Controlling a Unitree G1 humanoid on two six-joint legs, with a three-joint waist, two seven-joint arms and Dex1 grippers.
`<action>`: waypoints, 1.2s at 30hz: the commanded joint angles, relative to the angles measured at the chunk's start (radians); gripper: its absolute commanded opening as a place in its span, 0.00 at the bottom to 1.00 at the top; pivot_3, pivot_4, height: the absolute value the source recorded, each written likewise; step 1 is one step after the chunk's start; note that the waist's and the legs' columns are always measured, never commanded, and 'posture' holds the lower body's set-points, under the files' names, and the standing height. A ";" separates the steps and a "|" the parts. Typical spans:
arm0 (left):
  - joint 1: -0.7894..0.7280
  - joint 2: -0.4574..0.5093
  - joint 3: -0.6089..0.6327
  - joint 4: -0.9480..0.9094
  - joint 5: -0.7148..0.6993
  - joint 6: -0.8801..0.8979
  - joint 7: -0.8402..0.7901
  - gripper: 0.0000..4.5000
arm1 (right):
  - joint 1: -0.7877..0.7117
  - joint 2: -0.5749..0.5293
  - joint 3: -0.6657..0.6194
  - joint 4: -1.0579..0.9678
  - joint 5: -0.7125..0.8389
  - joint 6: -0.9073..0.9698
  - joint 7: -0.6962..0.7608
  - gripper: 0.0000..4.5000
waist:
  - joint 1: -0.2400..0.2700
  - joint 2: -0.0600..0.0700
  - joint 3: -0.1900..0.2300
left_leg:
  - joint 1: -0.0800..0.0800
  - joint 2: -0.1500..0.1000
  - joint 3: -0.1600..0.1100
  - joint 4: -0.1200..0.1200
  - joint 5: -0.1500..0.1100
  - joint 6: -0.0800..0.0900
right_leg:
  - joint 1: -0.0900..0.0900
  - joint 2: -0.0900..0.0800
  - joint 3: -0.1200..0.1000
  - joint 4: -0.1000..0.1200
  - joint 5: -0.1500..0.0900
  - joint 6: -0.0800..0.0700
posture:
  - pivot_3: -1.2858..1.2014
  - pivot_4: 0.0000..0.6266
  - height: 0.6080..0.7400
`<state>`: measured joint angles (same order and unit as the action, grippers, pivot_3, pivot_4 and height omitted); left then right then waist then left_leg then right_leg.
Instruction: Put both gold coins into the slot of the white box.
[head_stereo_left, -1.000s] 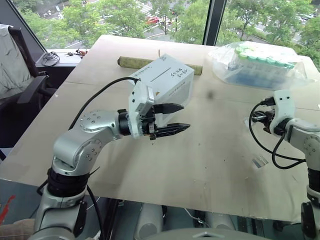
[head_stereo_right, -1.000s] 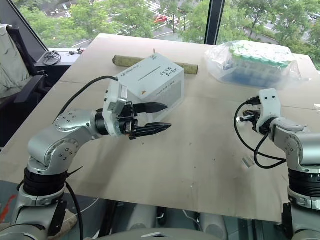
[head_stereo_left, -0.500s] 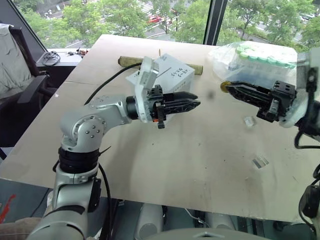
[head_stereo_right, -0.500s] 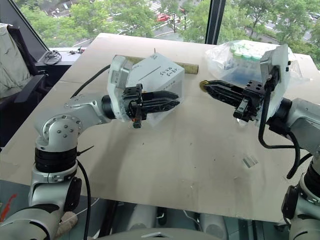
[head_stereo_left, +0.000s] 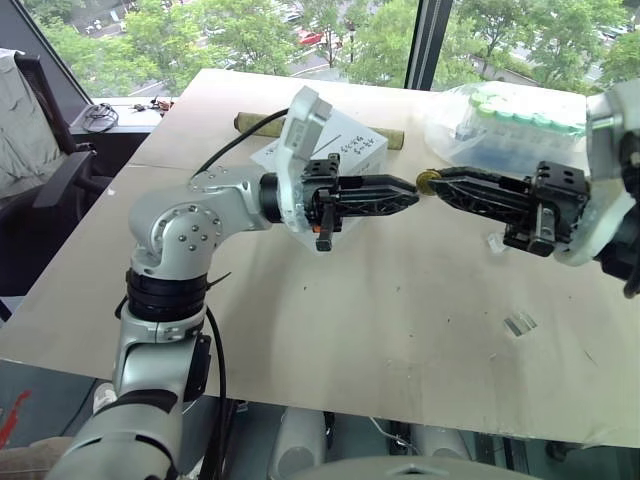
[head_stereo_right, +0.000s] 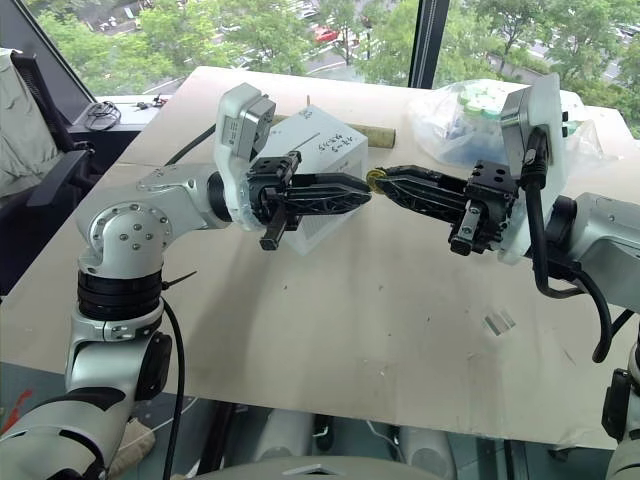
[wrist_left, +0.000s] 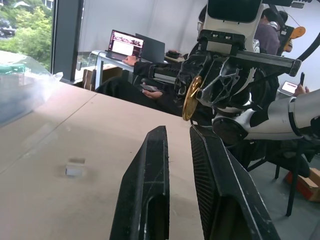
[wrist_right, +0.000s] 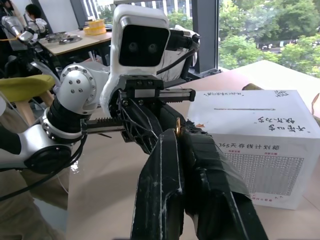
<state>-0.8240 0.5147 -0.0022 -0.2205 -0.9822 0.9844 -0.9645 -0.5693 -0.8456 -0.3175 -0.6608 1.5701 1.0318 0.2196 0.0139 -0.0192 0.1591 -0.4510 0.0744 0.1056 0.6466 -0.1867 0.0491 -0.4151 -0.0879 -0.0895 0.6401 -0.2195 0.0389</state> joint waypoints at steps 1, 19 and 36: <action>-0.033 -0.008 0.005 -0.005 -0.016 -0.002 -0.014 0.16 | 0.004 -0.025 0.009 -0.028 0.023 -0.053 0.003 0.00 | 0.001 0.000 0.000 | 0.000 0.000 0.000 0.000 0.000 0.000 | 0.000 0.000 0.000 0.000 0.000 0.000 | 0.52 0.24 1.00; -0.056 -0.039 0.015 0.020 -0.035 0.021 -0.032 0.00 | 0.026 -0.083 0.079 -0.048 0.041 -0.130 0.015 0.00 | 0.000 0.000 0.000 | 0.000 0.000 0.000 0.000 0.000 0.000 | 0.000 0.000 0.000 0.000 0.000 0.000 | 0.52 0.24 1.00; -0.047 -0.018 0.037 0.021 -0.036 0.015 -0.030 0.00 | 0.065 -0.094 0.076 -0.041 0.042 -0.187 0.037 0.44 | 0.001 0.000 0.000 | 0.000 0.000 0.000 0.000 0.000 0.000 | 0.000 0.000 0.000 -0.001 -0.001 0.002 | 0.52 0.24 1.00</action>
<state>-0.8475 0.4874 -0.0001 -0.1851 -1.0126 1.0177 -0.9980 -0.5001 -0.9353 -0.2301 -0.6874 1.6063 0.8678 0.2436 0.0145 -0.0194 0.1593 -0.4514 0.0745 0.1053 0.6467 -0.1867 0.0491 -0.4151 -0.0880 -0.0898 0.6395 -0.2207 0.0409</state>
